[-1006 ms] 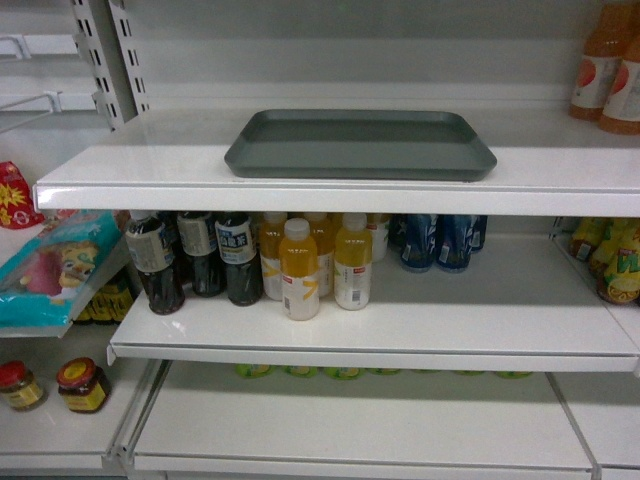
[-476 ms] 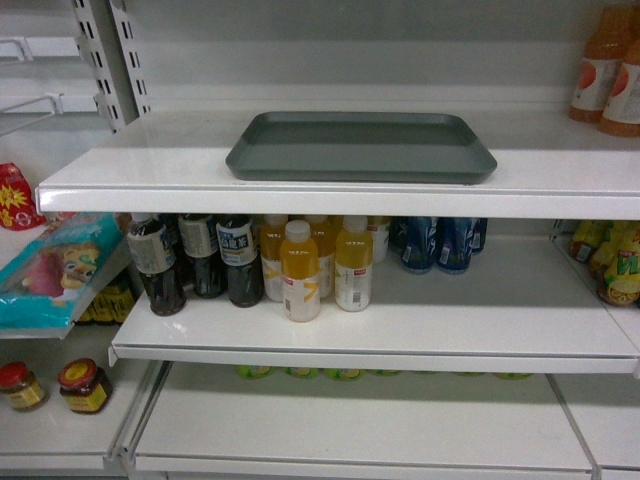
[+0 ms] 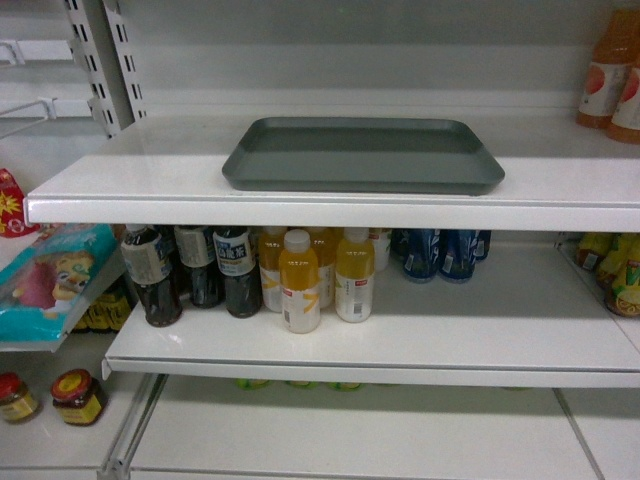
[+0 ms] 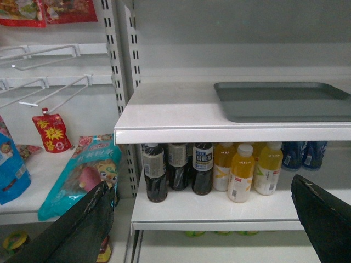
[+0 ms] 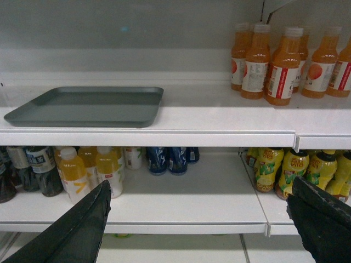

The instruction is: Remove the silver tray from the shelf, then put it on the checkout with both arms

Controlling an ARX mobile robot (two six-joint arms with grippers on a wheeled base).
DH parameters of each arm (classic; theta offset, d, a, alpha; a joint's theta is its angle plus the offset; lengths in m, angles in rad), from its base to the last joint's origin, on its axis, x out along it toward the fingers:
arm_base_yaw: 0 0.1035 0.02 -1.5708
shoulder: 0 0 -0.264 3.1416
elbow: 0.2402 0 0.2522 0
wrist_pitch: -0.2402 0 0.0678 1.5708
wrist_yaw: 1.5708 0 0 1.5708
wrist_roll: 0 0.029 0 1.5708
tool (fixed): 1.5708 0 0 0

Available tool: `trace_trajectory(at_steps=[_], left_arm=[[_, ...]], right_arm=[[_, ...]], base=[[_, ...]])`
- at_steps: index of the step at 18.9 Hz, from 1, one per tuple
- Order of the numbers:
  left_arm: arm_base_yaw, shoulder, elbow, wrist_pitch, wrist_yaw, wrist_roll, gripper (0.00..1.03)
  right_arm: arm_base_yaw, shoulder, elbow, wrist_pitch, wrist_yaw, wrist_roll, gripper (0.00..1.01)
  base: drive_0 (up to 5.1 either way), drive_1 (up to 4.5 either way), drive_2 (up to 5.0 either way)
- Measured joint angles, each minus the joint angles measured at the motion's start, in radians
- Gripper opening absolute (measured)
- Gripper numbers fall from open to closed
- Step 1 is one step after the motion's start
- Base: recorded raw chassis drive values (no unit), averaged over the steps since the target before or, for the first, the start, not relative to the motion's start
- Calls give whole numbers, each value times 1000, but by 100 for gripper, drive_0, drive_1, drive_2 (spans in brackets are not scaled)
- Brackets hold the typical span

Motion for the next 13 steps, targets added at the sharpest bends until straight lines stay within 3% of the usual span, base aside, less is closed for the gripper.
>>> trace_trajectory(at_steps=[1, 13], left_arm=[[0, 0, 0, 0, 0, 0, 98], [0, 0, 0, -3, 0, 0, 98]], right_arm=[[0, 0, 0, -1, 0, 0, 98], [0, 0, 0, -6, 0, 0, 98]], base=[[0, 0, 0], [4, 424, -417]])
